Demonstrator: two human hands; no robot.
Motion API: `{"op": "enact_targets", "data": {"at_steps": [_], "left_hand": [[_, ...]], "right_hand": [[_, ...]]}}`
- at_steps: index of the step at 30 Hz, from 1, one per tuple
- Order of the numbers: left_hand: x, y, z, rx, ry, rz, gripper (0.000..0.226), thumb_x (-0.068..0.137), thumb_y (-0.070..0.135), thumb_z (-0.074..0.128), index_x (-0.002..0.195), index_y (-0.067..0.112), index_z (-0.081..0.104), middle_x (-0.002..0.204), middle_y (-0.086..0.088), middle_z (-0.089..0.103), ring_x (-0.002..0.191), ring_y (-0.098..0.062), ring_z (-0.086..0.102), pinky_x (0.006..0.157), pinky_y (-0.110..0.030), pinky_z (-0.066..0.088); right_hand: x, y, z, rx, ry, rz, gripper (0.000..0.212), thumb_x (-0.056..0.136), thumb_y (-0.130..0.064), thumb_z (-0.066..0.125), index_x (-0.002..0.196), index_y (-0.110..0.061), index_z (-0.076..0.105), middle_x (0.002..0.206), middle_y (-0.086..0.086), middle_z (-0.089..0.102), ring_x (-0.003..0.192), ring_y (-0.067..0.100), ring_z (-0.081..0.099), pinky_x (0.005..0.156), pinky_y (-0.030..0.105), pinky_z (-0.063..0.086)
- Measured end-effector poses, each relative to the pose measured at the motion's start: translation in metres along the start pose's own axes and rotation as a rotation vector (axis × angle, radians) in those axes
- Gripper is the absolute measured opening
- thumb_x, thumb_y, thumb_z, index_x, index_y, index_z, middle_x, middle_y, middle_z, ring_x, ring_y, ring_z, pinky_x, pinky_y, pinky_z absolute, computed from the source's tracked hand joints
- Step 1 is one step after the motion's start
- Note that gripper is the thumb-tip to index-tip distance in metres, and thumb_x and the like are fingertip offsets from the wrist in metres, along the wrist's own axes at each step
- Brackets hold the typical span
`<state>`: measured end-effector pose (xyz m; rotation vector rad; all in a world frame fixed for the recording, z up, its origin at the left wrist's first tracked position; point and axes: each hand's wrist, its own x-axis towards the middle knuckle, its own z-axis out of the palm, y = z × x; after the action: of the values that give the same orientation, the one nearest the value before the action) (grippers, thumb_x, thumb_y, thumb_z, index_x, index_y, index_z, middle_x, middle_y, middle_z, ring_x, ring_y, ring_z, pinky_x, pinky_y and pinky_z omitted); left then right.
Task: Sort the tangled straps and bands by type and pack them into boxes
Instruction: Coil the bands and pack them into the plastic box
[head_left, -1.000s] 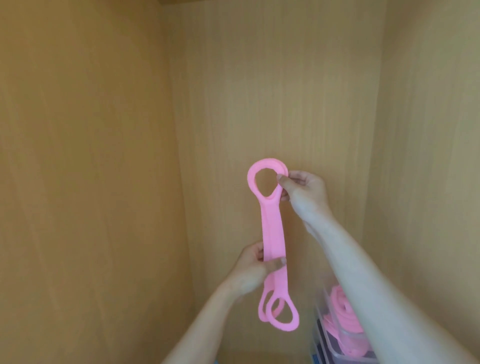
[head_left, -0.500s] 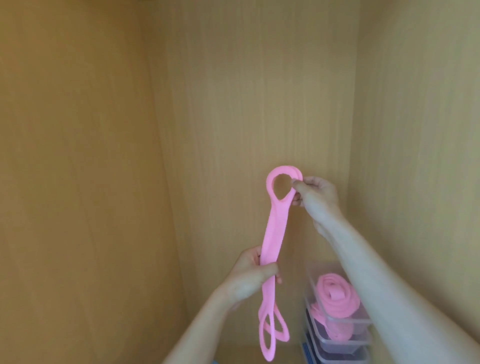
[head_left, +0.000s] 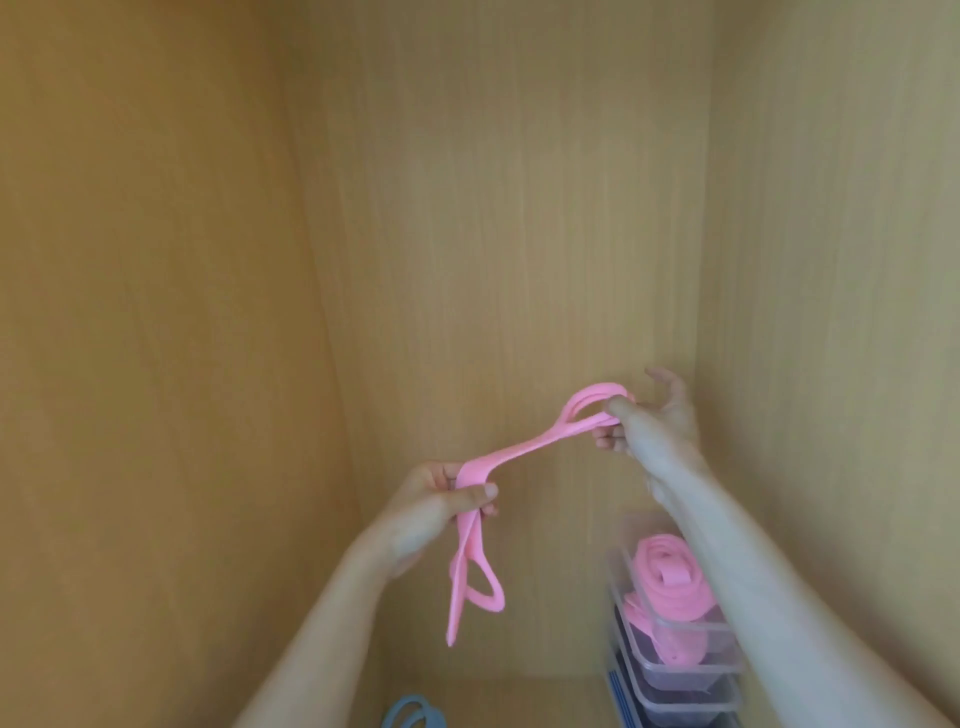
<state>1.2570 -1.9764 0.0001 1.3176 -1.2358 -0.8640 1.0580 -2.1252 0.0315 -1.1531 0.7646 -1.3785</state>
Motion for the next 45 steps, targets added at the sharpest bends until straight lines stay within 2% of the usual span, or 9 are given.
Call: {"op": "enact_targets", "data": {"at_steps": [4,9,21,25,30,33,36,41,45], "left_hand": [[0.0,0.014,-0.008,-0.161,-0.007,0.058,0.012,0.084,0.015,0.068,0.083,0.005,0.073,0.078,-0.015,0.069,0.075,-0.026,0.06,0.079,-0.033,0.052],[-0.003,0.034,-0.008,-0.183,-0.104,0.107,0.015,0.09,0.014,0.062,0.082,0.003,0.07,0.067,-0.01,0.061,0.062,-0.021,0.059,0.066,-0.025,0.052],[-0.017,0.031,0.005,-0.146,-0.131,0.063,0.021,0.09,0.015,0.067,0.071,0.007,0.072,0.062,-0.008,0.062,0.056,-0.019,0.057,0.063,-0.026,0.052],[-0.016,0.03,0.007,-0.161,-0.055,0.054,0.013,0.092,0.01,0.068,0.082,0.002,0.072,0.063,-0.007,0.062,0.057,-0.017,0.057,0.063,-0.024,0.052],[-0.01,0.025,0.013,-0.209,-0.029,0.05,0.015,0.093,0.009,0.067,0.084,-0.003,0.067,0.069,-0.01,0.061,0.063,-0.019,0.055,0.069,-0.026,0.053],[-0.008,0.024,0.017,-0.239,-0.039,0.045,0.014,0.093,0.009,0.068,0.093,-0.004,0.067,0.072,-0.01,0.062,0.067,-0.019,0.057,0.07,-0.026,0.054],[-0.005,0.027,0.02,-0.278,-0.007,0.034,0.008,0.092,0.008,0.07,0.09,0.0,0.07,0.074,-0.01,0.064,0.067,-0.018,0.062,0.07,-0.025,0.054],[0.0,0.03,0.022,-0.29,0.08,0.02,0.009,0.091,0.01,0.071,0.093,0.001,0.07,0.075,-0.009,0.067,0.068,-0.017,0.064,0.071,-0.027,0.055],[0.003,0.027,0.026,-0.309,0.14,0.015,0.009,0.091,0.009,0.07,0.095,0.0,0.07,0.074,-0.007,0.068,0.068,-0.016,0.065,0.072,-0.027,0.055]], "right_hand": [[-0.016,0.017,-0.004,-0.014,-0.044,0.054,0.028,0.09,0.009,0.054,0.112,-0.006,0.063,0.06,0.009,0.069,0.041,0.016,0.06,0.042,0.026,0.053],[-0.058,0.067,-0.006,-0.117,-0.234,0.266,0.019,0.096,0.002,0.052,0.103,-0.003,0.069,0.07,0.012,0.07,0.046,0.02,0.06,0.041,0.026,0.047],[-0.117,0.128,0.008,-0.066,-0.391,0.43,0.027,0.103,-0.013,0.042,0.106,-0.002,0.067,0.065,0.009,0.063,0.048,0.023,0.056,0.039,0.027,0.04],[-0.119,0.133,0.007,-0.011,-0.318,0.398,0.022,0.104,-0.016,0.048,0.106,-0.005,0.068,0.065,0.012,0.064,0.05,0.023,0.057,0.039,0.028,0.042],[-0.133,0.134,0.012,0.024,-0.447,0.424,0.039,0.106,-0.023,0.047,0.082,-0.013,0.077,0.071,0.02,0.067,0.048,0.023,0.055,0.036,0.027,0.04],[-0.135,0.136,0.009,0.065,-0.457,0.444,0.043,0.106,-0.033,0.047,0.086,-0.006,0.075,0.074,0.022,0.067,0.047,0.023,0.055,0.035,0.026,0.039],[-0.134,0.14,0.006,0.018,-0.482,0.398,0.052,0.104,-0.045,0.043,0.102,-0.002,0.071,0.077,0.019,0.067,0.049,0.022,0.054,0.036,0.025,0.037],[-0.139,0.134,-0.001,-0.166,-0.602,0.122,0.035,0.089,-0.065,0.061,0.1,-0.034,0.072,0.07,-0.006,0.06,0.053,0.011,0.049,0.042,0.023,0.038],[-0.138,0.137,0.005,-0.366,-0.563,-0.004,0.016,0.086,-0.038,0.077,0.098,-0.032,0.069,0.098,-0.003,0.068,0.082,0.015,0.063,0.072,0.026,0.052]]}}
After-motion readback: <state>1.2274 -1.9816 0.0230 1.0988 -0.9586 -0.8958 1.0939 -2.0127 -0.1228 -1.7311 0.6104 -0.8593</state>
